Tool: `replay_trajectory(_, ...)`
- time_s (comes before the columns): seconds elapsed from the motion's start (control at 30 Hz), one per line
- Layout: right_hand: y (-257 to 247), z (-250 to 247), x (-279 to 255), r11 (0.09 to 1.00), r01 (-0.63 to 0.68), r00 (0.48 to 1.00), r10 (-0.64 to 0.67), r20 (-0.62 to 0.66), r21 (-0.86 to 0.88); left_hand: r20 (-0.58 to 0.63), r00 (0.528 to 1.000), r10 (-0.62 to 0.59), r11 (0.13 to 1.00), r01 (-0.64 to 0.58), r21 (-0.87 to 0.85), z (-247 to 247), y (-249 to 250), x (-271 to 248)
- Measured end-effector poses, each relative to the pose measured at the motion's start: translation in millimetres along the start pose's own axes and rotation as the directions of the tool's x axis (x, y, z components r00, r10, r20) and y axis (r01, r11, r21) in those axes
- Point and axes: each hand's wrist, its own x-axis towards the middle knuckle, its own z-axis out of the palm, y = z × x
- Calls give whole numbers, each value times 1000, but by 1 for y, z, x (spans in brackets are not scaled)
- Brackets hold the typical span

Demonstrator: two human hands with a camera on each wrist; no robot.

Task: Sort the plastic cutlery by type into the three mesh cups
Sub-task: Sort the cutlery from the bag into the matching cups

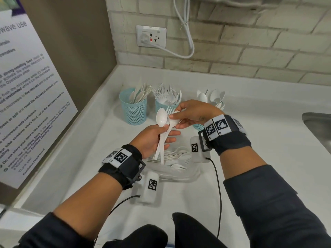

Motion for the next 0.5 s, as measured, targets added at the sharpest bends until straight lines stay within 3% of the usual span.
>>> replay_trajectory(0.2,3,-2,3,999,-11,1000,12,-26,37,-15,1000,16,1000,-16,-10,0,-1,2)
replay_trajectory(0.33,3,-1,4,999,-25,998,22,-62,-45,-17,1000,23,999,-22,43,1,-3,4)
replay_trajectory(0.43,6,1,7,979,46,985,-78,-156,-200,-19,999,29,999,-29,39,2,-2,4)
replay_trajectory(0.5,7,2,10,962,145,946,-204,-253,-232,-24,999,35,999,-34,22,3,0,4)
